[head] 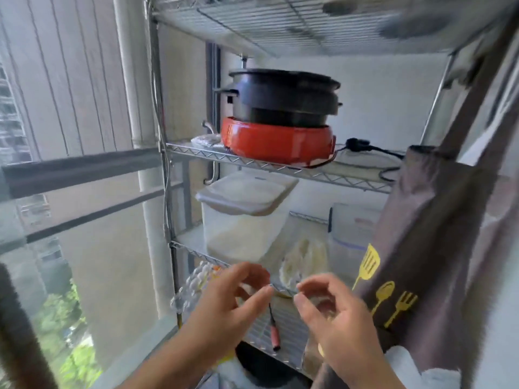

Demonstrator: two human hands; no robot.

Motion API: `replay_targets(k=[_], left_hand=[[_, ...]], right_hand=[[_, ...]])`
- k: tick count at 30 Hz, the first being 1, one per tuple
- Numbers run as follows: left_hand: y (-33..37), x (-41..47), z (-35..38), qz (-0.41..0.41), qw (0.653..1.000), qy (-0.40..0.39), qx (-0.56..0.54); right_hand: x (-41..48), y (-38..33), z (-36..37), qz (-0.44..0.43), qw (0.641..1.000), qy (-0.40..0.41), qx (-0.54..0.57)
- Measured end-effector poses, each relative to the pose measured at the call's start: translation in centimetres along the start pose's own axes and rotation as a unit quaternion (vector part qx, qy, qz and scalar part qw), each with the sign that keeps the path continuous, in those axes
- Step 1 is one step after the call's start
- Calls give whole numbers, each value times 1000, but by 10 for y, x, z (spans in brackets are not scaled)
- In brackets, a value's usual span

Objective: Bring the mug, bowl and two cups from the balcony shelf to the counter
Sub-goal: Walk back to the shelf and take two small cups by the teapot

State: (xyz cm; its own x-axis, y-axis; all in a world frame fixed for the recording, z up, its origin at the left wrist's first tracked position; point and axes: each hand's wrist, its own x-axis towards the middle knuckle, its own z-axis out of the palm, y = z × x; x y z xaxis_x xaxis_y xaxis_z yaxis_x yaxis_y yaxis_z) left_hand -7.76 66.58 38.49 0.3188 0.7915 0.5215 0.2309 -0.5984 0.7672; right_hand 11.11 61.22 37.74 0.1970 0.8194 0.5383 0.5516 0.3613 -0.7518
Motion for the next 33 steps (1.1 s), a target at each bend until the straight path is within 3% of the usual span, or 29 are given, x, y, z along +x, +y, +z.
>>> replay_targets(k=[11,19,23,27,33], left_hand=[[73,129,-40,226,973,12,-40],[153,187,-62,336,941,49,-10],[187,227,-75,350,935,51,-4],[218,278,-82,348,931,105,26],[253,345,-73,323,927,135,134]], right_hand=[[100,-89,-36,-156,972,172,-37],[151,-157,-76,-245,942,196,-115],[182,-188,-97,-269,925,224,-150],[224,-215,-123,-281,900,261,-209],[292,-228,-170,-235,875,332,-263]])
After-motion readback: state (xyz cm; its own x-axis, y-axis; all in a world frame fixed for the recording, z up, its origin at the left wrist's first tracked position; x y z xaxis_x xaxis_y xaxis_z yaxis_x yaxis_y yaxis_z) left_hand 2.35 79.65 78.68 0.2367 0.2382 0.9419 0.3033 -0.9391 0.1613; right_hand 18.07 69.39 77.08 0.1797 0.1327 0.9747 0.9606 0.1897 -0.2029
